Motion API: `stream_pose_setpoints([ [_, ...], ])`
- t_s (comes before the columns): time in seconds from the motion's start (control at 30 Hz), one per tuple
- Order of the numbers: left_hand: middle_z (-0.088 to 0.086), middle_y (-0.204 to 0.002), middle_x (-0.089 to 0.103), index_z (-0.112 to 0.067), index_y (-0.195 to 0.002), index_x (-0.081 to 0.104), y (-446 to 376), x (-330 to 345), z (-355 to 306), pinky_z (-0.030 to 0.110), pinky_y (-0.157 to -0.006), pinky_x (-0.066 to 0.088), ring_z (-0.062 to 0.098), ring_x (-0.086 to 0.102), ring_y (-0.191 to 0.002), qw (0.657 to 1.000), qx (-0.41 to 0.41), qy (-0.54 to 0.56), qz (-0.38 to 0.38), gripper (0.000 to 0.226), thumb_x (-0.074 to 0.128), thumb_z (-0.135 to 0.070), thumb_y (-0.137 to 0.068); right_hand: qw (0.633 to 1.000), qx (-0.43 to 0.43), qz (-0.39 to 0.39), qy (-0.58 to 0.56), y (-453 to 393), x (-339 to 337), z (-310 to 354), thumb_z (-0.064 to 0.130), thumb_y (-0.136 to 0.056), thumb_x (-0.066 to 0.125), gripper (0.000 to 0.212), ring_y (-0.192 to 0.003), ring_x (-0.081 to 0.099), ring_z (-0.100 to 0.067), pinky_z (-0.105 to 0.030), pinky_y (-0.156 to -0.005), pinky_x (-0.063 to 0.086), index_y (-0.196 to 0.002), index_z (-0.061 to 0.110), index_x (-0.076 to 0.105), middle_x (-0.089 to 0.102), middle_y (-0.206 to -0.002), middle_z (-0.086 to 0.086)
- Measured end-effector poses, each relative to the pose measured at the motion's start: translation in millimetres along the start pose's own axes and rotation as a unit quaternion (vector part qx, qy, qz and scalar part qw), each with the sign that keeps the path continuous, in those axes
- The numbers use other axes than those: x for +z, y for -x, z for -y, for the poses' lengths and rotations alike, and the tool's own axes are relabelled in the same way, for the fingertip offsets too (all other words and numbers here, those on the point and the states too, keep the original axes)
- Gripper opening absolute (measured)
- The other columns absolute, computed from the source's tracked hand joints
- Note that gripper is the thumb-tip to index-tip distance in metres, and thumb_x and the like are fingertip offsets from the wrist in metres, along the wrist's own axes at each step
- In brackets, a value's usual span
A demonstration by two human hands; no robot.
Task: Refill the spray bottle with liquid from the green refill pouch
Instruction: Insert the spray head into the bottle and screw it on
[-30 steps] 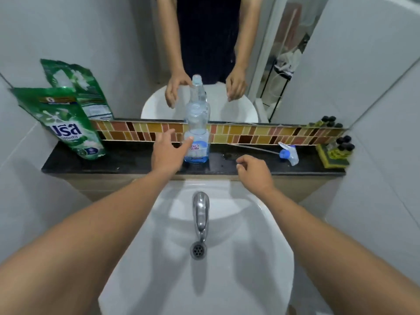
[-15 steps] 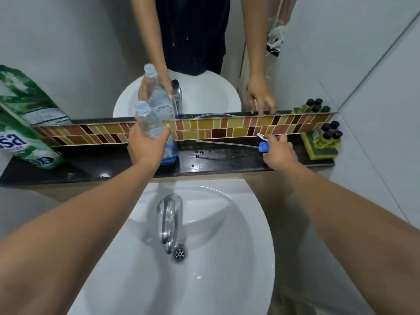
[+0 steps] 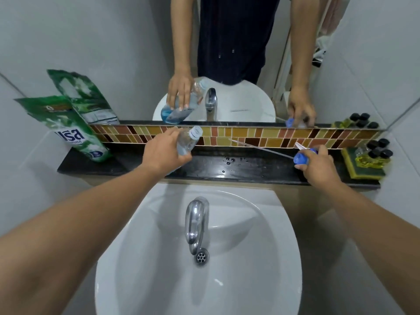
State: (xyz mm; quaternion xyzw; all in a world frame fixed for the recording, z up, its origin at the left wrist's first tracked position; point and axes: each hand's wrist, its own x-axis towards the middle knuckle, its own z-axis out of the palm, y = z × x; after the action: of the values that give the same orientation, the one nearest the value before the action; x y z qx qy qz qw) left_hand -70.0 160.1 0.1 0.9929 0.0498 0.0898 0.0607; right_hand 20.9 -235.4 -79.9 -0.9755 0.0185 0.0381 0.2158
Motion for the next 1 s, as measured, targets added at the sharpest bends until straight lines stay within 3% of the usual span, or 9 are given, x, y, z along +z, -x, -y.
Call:
stream_pose_setpoints([
  [0.13,0.000,-0.142,0.053,-0.018,-0.143,0.046,1.8,-5.9,2.6,0.041,-0.082,0.056,0.026,0.062,-0.107,0.996,0.024,-0.074,0.047,0.081,0.067,-0.059,-0.077,0.997,-0.046,-0.046,-0.038,15.4,-22.8,11.7,0.013,-0.086,0.072,0.038,-0.118,0.042,-0.038,-0.040,-0.102,0.038,-0.123,0.013,0.063,0.034,-0.137,-0.012],
  [0.3,0.001,-0.155,0.039,-0.018,-0.150,0.037,5.6,-6.5,0.7,0.045,-0.092,0.051,0.031,0.057,-0.119,0.986,0.057,-0.135,0.076,0.087,0.066,-0.059,-0.079,0.994,-0.091,-0.067,-0.008,26.3,-45.5,37.8,0.012,-0.086,0.072,0.039,-0.122,0.039,-0.038,-0.042,-0.104,0.036,-0.123,0.013,0.064,0.035,-0.140,-0.016],
  [0.57,0.002,-0.156,0.039,-0.019,-0.151,0.035,8.7,-8.4,-2.9,0.046,-0.095,0.050,0.031,0.056,-0.122,0.984,0.068,-0.147,0.077,0.088,0.067,-0.060,-0.080,0.987,-0.130,-0.074,0.058,37.9,-54.2,62.3,0.005,-0.086,0.070,0.042,-0.124,0.037,-0.038,-0.046,-0.104,0.042,-0.125,0.015,0.062,0.032,-0.145,-0.015],
  [0.8,0.004,-0.158,0.036,-0.018,-0.152,0.034,7.1,-8.1,-12.4,0.048,-0.099,0.048,0.033,0.054,-0.123,0.981,0.096,-0.145,0.083,0.087,0.066,-0.057,-0.082,0.975,-0.172,-0.105,0.090,59.5,-57.8,108.0,0.018,-0.083,0.075,0.038,-0.121,0.040,-0.035,-0.047,-0.088,0.050,-0.118,0.026,0.063,0.025,-0.150,-0.009],
  [1.0,0.004,-0.155,0.041,-0.017,-0.151,0.036,2.1,-6.5,-24.6,0.047,-0.096,0.049,0.031,0.056,-0.121,0.983,0.106,-0.125,0.077,0.085,0.064,-0.057,-0.082,0.966,-0.254,-0.047,-0.006,79.1,-45.2,175.4,0.016,-0.080,0.078,0.039,-0.123,0.046,-0.034,-0.040,-0.102,0.042,-0.116,0.025,0.065,0.018,-0.154,-0.012],
])
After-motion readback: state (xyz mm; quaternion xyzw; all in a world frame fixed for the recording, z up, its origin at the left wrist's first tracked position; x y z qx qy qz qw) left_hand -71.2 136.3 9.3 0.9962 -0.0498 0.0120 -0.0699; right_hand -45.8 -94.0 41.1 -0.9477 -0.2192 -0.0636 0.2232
